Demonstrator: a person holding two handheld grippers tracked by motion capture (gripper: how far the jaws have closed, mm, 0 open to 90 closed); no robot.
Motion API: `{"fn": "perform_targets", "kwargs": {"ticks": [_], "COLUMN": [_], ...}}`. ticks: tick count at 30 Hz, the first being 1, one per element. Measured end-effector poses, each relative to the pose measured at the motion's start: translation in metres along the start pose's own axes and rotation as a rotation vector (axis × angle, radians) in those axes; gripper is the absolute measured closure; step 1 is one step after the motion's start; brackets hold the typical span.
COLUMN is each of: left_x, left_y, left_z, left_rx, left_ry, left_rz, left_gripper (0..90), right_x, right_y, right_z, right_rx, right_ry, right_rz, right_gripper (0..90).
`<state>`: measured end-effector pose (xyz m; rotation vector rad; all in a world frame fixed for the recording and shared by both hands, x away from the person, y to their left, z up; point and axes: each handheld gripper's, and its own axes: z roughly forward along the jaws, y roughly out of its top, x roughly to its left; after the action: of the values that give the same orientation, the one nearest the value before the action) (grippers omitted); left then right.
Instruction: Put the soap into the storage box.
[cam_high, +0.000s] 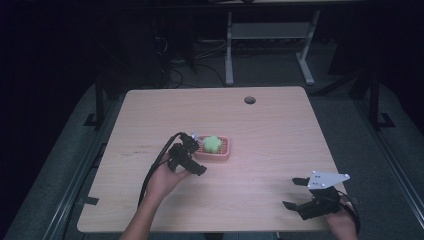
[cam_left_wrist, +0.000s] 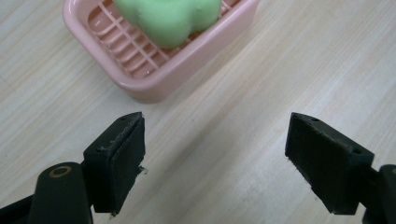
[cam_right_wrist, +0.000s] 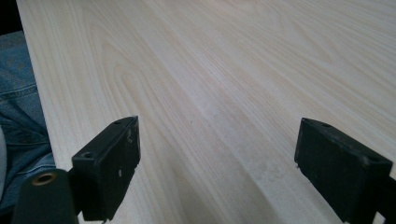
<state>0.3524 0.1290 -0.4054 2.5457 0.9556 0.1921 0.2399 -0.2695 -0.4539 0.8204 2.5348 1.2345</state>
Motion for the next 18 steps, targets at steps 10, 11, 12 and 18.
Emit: {"fn": "perform_targets", "kwargs": {"ticks": [10,11,12,18], "left_x": [-0.001,-0.001,-0.001,-0.003], "left_y": [-0.016,-0.017,-0.019,-0.028], "left_z": [-0.002,-0.002,-0.002,-0.005], "left_rx": [-0.008,-0.006,-0.005,-0.015], "left_ry": [-0.005,-0.006,-0.005,-0.005], "left_rz": [-0.016,-0.017,-0.012,-0.012], "left_gripper": [20.0,20.0,20.0,20.2], "right_x": [0.000,0.000,0.000,0.000], "right_y": [0.000,0.000,0.000,0.000], "right_z": [0.001,0.001,0.002,0.002], "right_rx": [0.008,0.009,0.008,0.015], "right_ry": [-0.001,-0.002,-0.001,-0.004], "right_rz": [-0.004,-0.004,-0.004,0.000], "right_gripper": [13.8,13.8,13.8,13.8]}}
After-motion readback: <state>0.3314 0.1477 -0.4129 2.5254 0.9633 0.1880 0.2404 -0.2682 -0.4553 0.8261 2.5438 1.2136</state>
